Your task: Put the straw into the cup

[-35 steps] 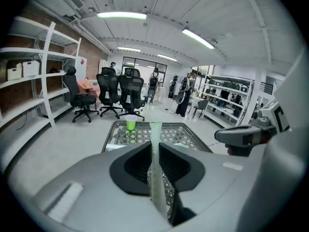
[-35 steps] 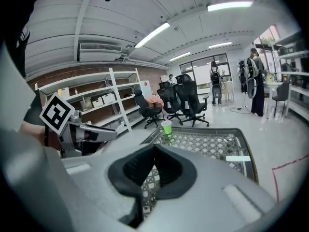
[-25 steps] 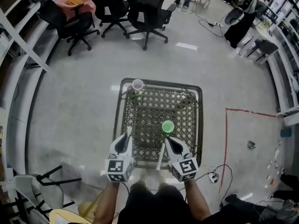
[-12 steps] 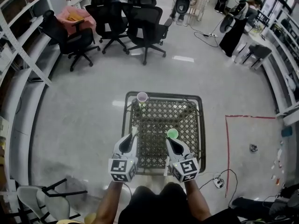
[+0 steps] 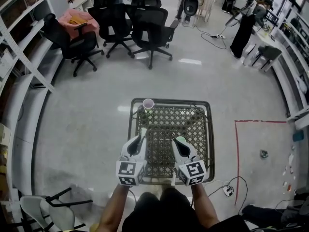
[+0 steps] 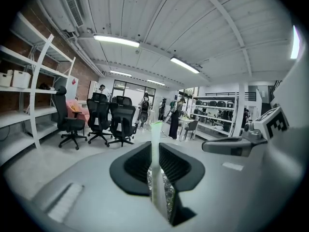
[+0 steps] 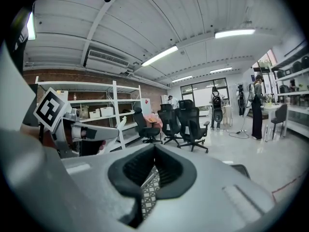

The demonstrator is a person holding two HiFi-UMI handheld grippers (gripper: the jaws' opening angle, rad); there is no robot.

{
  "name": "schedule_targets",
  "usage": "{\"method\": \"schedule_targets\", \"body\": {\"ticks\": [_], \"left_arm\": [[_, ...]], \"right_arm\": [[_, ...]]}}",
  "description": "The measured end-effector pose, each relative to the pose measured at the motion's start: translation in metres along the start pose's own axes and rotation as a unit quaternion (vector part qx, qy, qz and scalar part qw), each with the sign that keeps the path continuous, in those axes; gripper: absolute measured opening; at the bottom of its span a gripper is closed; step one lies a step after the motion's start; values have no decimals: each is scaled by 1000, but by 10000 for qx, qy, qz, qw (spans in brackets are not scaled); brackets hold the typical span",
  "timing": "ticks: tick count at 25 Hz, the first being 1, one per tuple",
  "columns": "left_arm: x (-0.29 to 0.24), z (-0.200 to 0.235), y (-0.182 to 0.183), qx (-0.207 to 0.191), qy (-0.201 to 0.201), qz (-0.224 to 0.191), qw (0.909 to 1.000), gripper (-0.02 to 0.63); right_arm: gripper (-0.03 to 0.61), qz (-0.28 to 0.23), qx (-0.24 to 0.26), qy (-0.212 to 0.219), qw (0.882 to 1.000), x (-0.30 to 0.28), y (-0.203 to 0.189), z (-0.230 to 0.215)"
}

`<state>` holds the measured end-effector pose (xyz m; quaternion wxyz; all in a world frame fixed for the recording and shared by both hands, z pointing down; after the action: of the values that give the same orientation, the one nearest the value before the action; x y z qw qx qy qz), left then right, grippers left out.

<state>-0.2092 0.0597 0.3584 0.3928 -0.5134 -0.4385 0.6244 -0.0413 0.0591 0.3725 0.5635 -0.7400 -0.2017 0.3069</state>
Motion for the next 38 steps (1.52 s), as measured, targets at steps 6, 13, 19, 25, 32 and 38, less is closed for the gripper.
{"method": "schedule_targets", "body": {"ticks": [6, 13, 19, 25, 32, 38], "left_arm": [[-36, 14, 10, 109, 107, 13, 9999, 55], [-96, 23, 18, 148, 119, 28, 9998, 56], [-141, 30, 18, 210, 83, -17, 9997, 55], [-181, 50, 12, 357, 156, 15, 9992, 55], [-223, 65, 0, 405, 179, 24, 9990, 55], [-259, 70, -10, 450, 141, -13, 9989, 55]], "right_arm": [[3, 52, 81, 48, 9999, -31, 8, -23], [3, 78, -73, 141, 9998, -76, 11, -63], [3, 148, -230, 185, 9995, -113, 4, -95], [3, 173, -370, 247, 9989, -152, 4, -120], [3, 273, -488, 236, 9982, -185, -9, -145], [3, 370, -537, 184, 9977, -208, -22, -172]]}}
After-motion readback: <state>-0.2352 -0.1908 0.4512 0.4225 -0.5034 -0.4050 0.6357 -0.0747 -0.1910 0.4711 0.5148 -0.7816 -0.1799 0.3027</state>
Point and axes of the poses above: the fingertips, and each gripper's own axes: x backward along the fingers, z to its left, y out of its top, the point moved 4 cm from there along x, backward along the fingers, and after that the axes turned 11 degrees about y, right-handed, at the moved point
